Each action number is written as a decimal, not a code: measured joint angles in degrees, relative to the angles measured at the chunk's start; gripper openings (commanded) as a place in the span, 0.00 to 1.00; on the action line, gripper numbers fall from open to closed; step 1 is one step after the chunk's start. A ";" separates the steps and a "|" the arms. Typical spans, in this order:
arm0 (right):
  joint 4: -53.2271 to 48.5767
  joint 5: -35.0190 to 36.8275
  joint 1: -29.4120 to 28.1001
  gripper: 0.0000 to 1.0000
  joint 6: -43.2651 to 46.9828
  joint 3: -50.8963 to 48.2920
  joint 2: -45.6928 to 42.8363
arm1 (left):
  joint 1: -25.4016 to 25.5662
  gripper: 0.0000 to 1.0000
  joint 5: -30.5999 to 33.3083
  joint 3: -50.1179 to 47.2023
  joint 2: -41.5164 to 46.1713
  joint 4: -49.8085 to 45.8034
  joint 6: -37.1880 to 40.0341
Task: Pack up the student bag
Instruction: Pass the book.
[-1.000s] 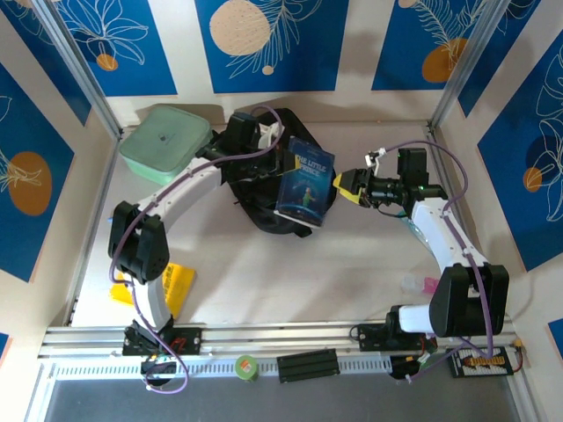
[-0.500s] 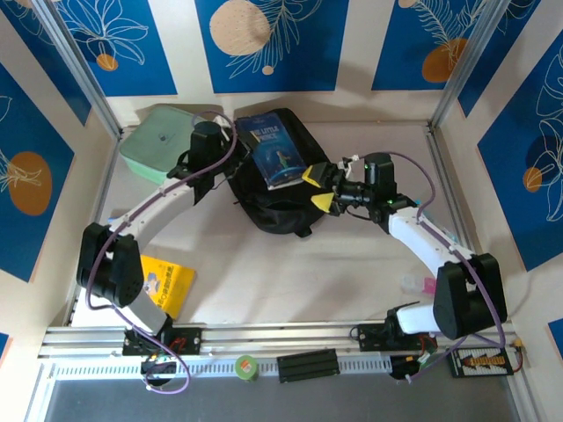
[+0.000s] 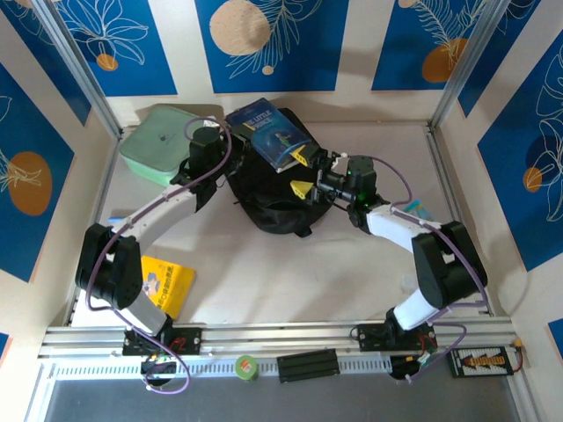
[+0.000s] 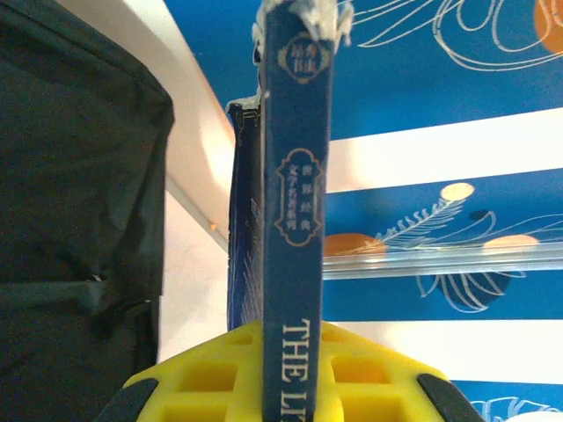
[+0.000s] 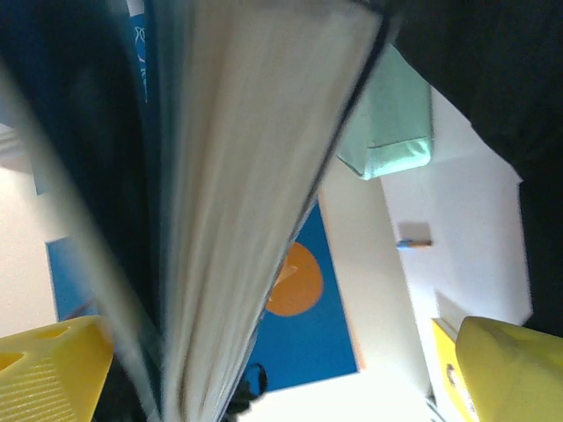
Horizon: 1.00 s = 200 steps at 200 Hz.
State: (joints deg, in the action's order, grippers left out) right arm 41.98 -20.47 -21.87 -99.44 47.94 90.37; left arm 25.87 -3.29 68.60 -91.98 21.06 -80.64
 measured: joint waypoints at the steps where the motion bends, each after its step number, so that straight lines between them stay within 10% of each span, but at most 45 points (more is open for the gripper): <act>1: 0.22 0.04 -0.04 0.99 -0.24 0.04 0.13 | 0.02 0.00 0.00 0.00 0.00 0.07 -0.09; 110: 6.05 7.93 -1.40 0.25 -6.51 3.37 3.80 | 0.83 0.00 2.32 -4.50 0.02 3.56 -4.85; 200: -12.11 6.99 0.48 0.08 3.30 3.37 -5.33 | 0.85 0.73 -3.91 -3.06 4.50 -8.15 11.04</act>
State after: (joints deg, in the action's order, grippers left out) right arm 29.87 -13.47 -21.39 -96.14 51.31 85.03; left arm 26.72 -7.20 65.54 -87.48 12.91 -69.60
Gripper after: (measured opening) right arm 0.139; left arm 0.657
